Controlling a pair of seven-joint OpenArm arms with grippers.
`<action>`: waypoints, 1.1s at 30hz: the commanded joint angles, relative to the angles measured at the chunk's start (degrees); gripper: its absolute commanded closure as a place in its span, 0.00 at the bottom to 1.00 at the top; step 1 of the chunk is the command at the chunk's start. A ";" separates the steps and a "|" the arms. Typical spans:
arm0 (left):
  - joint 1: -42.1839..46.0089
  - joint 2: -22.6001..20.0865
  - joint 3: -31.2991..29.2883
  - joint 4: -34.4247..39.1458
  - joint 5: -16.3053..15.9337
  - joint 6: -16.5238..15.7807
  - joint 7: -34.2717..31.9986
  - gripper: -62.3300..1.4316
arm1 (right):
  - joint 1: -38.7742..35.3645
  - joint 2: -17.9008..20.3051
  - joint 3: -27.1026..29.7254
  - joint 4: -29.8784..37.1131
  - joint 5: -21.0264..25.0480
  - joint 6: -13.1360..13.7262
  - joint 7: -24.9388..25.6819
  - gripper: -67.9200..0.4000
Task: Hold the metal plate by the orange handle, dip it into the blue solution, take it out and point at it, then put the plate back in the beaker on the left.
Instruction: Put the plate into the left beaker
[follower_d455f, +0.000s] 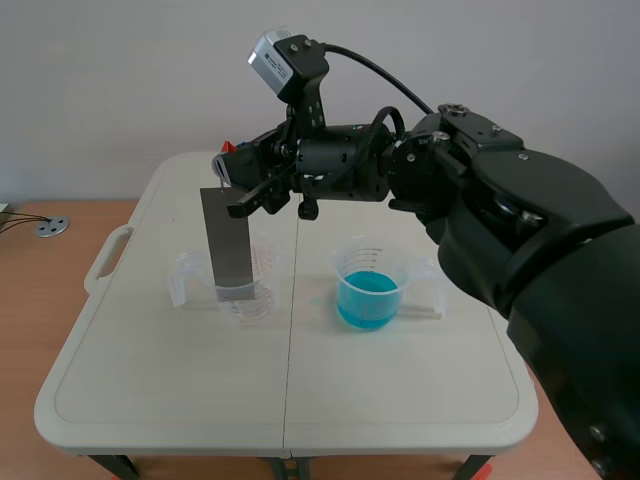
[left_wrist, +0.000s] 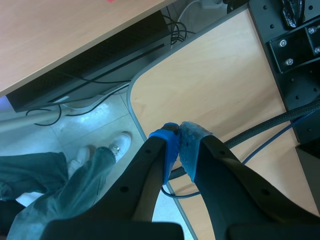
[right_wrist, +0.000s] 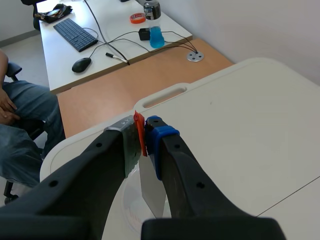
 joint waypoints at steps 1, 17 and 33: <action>0.44 -0.35 0.07 0.35 -0.31 0.09 -0.39 0.93 | 1.33 -0.15 0.02 -0.28 0.81 0.24 1.81 0.97; 0.44 -0.33 0.07 0.35 -0.33 0.09 -0.66 0.93 | -0.94 -0.20 0.02 -4.17 0.85 -3.96 8.81 0.97; 0.44 -0.33 0.07 0.35 -0.33 0.09 -0.66 0.93 | -2.82 -0.17 0.02 -4.17 1.25 -6.93 10.43 0.97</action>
